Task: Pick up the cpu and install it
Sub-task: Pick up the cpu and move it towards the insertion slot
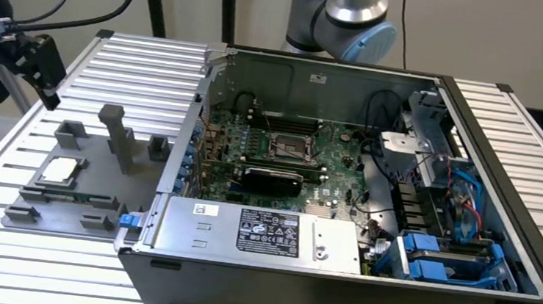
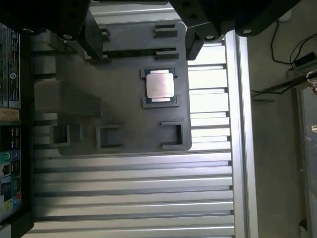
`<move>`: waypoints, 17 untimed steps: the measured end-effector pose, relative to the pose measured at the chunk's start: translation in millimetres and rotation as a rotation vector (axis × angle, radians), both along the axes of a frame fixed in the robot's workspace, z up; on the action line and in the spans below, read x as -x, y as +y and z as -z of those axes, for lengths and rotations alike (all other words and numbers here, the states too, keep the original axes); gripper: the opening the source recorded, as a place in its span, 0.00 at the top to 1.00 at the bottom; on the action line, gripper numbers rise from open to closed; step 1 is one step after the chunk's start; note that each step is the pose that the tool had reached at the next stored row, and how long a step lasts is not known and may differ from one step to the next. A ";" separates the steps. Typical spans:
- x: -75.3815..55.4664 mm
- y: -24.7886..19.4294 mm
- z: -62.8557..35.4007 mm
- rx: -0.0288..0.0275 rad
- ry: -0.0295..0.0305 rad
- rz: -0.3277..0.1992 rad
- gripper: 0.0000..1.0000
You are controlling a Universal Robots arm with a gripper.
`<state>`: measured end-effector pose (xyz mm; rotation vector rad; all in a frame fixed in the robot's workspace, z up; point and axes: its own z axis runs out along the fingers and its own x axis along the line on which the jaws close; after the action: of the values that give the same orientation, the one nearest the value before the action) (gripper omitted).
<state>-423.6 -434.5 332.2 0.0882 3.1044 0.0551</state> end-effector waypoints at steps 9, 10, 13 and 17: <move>0.0 0.2 16.5 -0.0001 -0.0002 -0.004 0.23; 0.0 0.2 18.2 0.0000 0.0000 -0.005 0.23; -0.1 0.2 23.6 0.0000 0.0000 -0.007 0.23; 0.0 0.2 30.9 0.0000 0.0002 -0.009 0.23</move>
<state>-423.5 -434.3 301.3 0.0747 3.1052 0.0553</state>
